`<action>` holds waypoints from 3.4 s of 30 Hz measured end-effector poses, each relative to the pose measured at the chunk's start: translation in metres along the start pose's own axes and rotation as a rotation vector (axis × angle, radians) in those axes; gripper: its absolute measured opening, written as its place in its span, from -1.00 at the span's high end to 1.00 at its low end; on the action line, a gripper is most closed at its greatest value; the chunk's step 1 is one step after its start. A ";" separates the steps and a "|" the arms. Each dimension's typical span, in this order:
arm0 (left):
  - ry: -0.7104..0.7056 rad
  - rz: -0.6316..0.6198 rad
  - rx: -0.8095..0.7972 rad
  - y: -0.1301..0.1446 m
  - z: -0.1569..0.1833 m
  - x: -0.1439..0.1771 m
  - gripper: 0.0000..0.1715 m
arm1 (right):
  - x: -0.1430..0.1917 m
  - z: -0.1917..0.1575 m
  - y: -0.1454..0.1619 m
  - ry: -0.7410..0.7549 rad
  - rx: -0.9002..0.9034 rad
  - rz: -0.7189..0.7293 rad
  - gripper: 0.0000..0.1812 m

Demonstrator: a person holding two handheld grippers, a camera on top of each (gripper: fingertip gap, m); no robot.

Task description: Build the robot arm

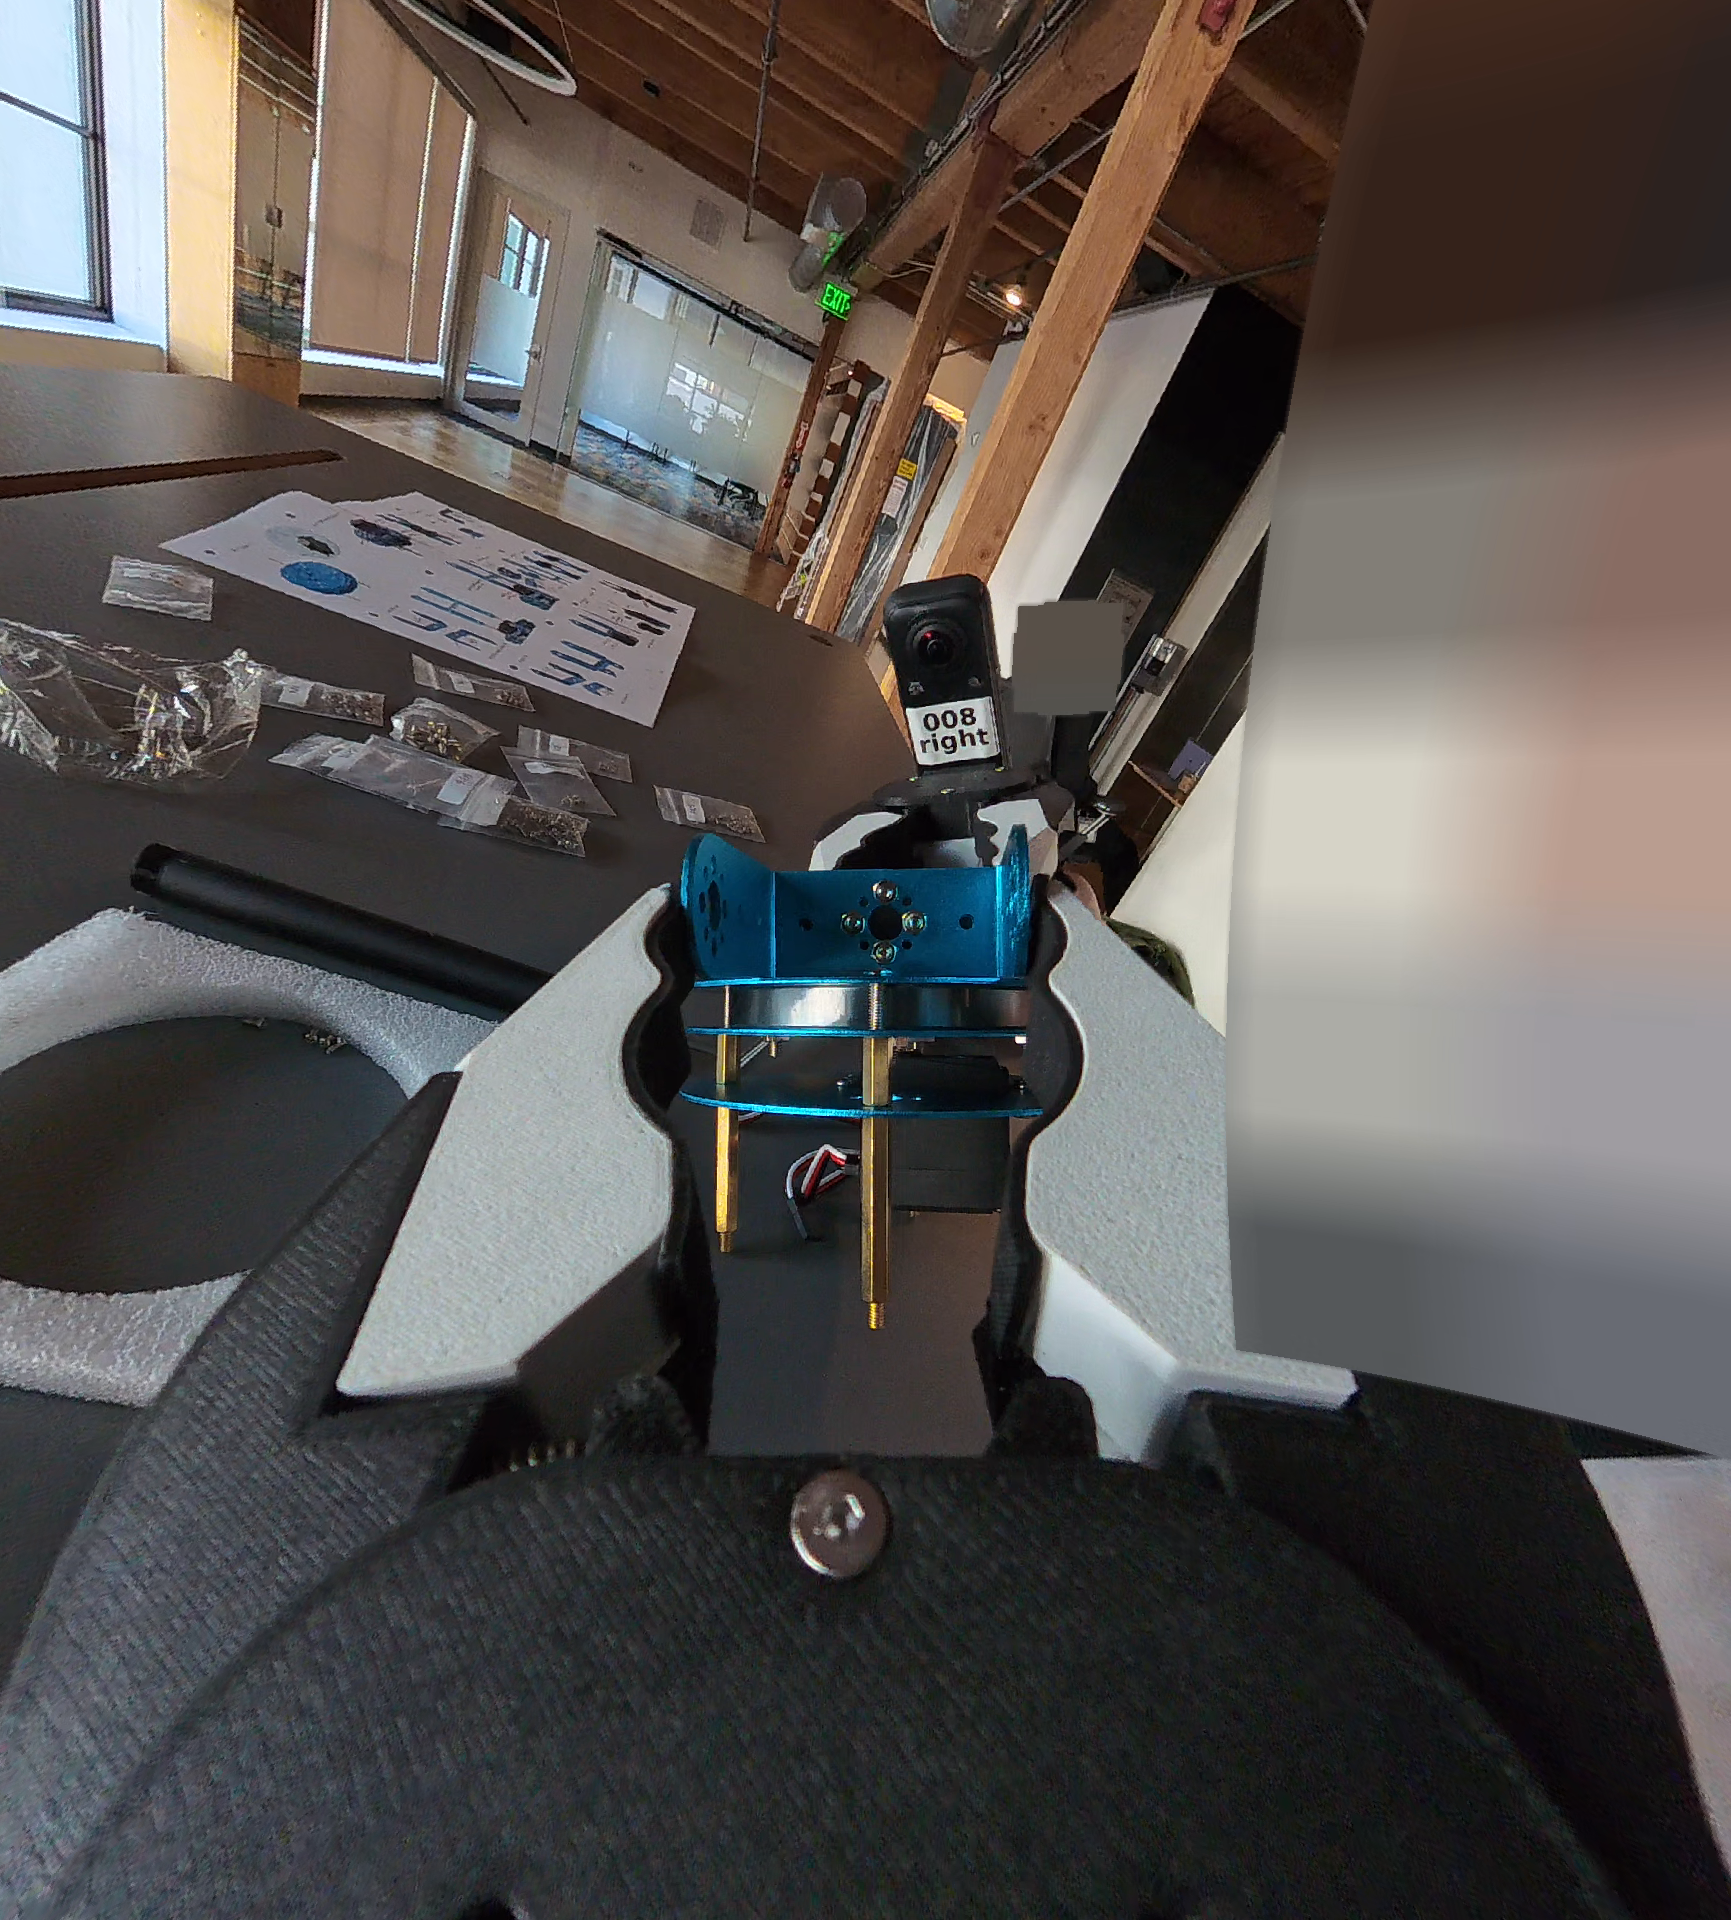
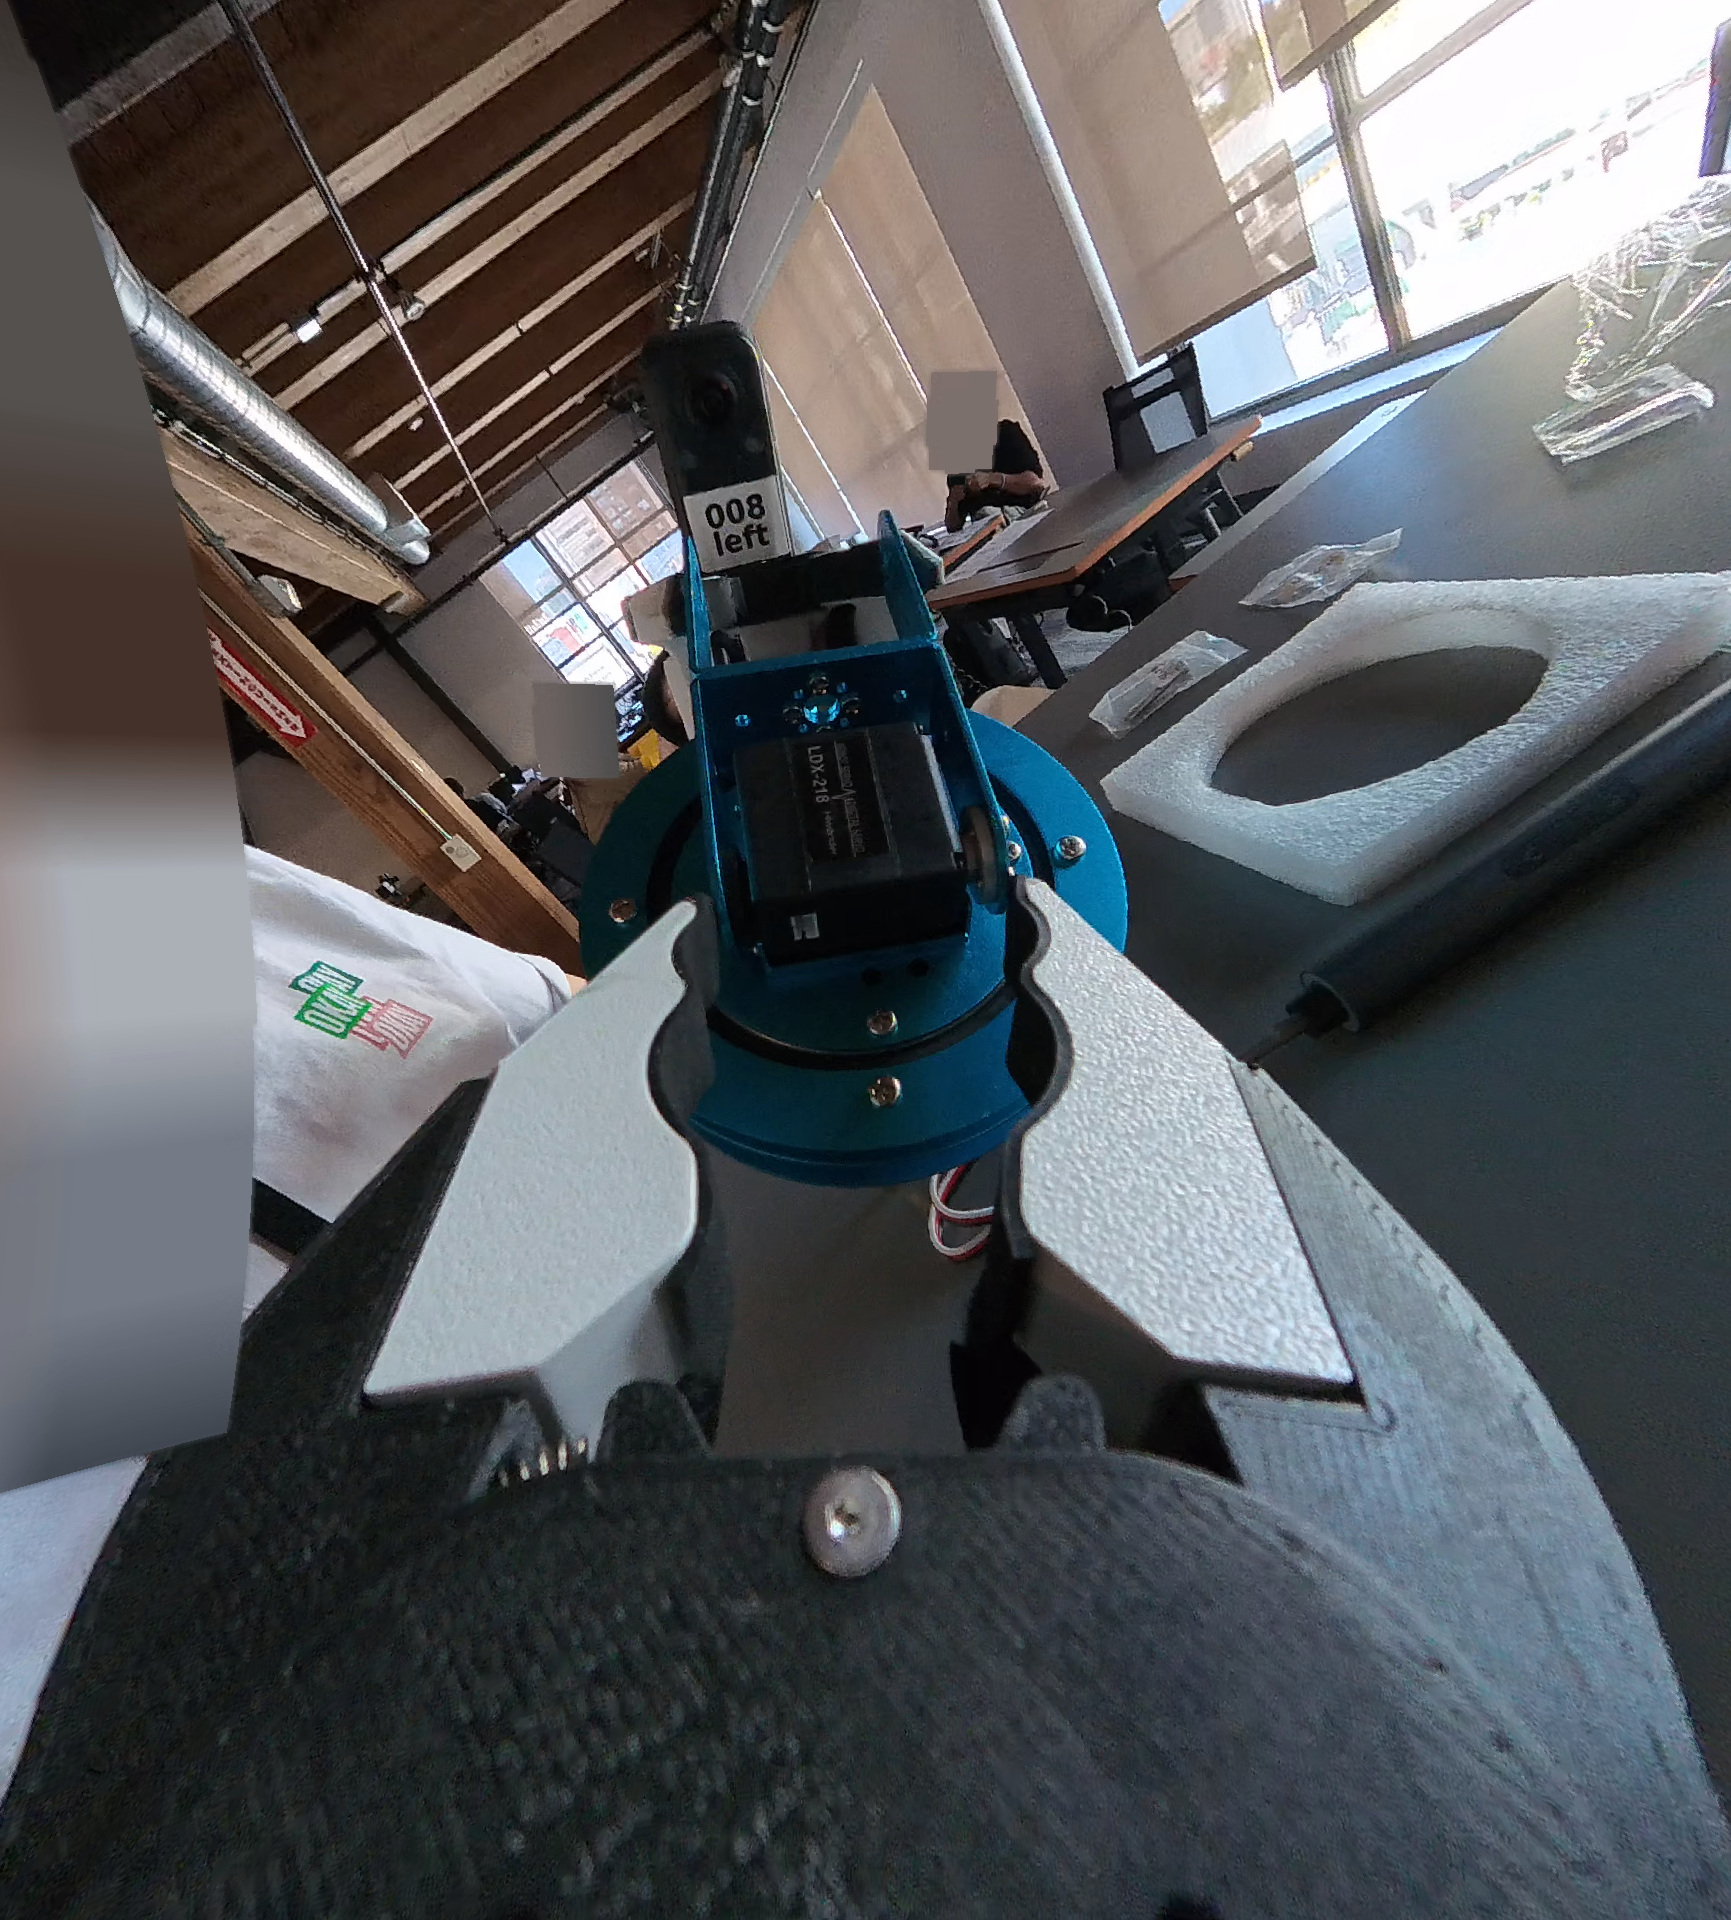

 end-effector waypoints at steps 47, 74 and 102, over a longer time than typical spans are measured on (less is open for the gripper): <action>-0.077 -0.008 -0.037 0.003 0.009 0.007 0.25 | -0.006 -0.004 0.002 0.038 0.092 -0.062 0.41; -0.112 -0.011 0.019 0.001 0.008 0.002 0.26 | -0.003 -0.041 0.001 0.287 1.195 -0.154 0.66; -0.086 -0.023 -0.069 0.015 0.023 0.026 0.26 | -0.012 -0.050 0.007 0.133 1.034 -0.081 0.87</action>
Point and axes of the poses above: each gripper's, where its closed fingertips meet, x back along the fingers, y out of its underside, z = x × y across the jaws, the point moved 6 cm from there along x, back along the fingers, and after that the axes turned 2 degrees about -x, right-handed, at the moved point
